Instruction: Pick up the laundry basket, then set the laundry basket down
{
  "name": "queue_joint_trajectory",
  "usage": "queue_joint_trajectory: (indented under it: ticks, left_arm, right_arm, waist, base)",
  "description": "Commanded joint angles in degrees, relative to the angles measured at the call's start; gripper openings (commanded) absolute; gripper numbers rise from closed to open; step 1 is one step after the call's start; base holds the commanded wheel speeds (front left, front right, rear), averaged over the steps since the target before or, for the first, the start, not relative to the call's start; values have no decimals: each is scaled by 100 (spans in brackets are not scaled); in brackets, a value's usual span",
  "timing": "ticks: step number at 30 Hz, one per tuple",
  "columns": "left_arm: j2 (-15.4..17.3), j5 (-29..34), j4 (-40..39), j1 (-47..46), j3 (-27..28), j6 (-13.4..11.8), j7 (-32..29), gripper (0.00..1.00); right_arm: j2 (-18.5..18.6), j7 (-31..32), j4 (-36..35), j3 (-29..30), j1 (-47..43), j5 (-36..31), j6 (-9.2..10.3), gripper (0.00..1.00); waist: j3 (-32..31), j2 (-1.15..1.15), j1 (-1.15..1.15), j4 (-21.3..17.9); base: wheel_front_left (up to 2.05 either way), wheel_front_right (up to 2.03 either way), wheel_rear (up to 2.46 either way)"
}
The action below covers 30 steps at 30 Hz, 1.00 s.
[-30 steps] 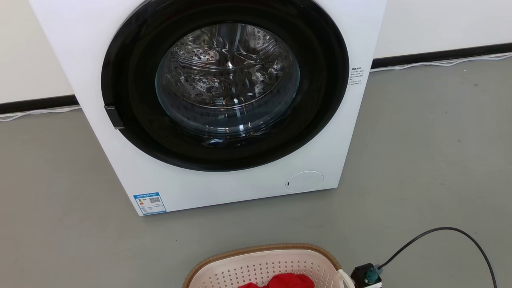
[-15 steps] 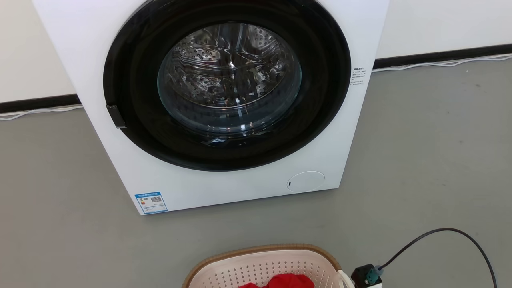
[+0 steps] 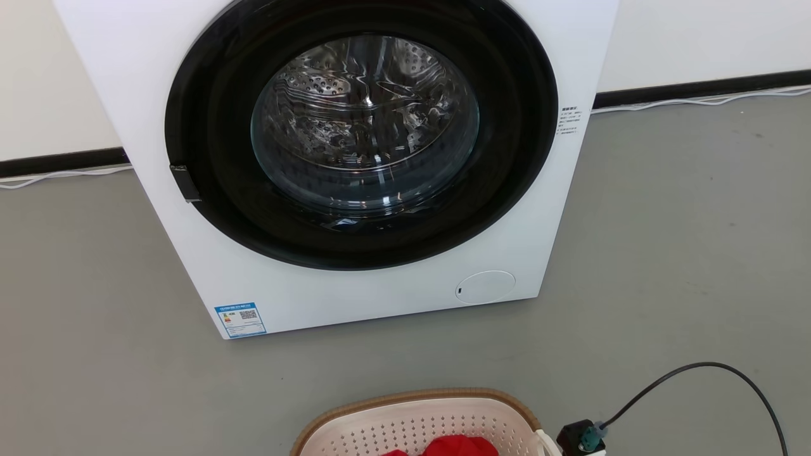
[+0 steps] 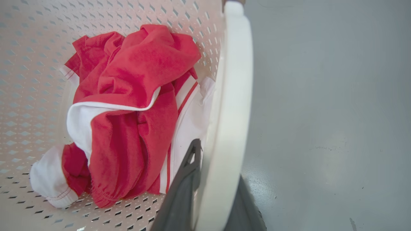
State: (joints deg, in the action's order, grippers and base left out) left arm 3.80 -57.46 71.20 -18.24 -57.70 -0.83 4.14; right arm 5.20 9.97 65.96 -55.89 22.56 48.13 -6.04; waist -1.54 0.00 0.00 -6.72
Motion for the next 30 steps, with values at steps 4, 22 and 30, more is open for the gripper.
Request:
queue_joint_trajectory:
  ticks: [4, 22, 30]
  left_arm:
    - [-92, -26, -124, -322, 2, 58, 119, 0]
    - [-92, -155, -188, -607, -119, -19, 243, 0]
    - [-88, -150, -146, -1362, -47, -110, 477, 0]
  right_arm:
    - [-232, -135, -128, -158, 143, 28, -145, 0]
    - [-232, -276, -113, -196, 359, 103, -145, 0]
    - [-233, -544, -2, -55, 1008, 45, -145, 0]
  waist:
    - [0, 0, 0, 3]
    - [407, 0, 0, 99]
    - [1340, 0, 0, 204]
  base:
    - [0, 0, 0]
    - [0, 0, 0]
    - [0, 0, 0]
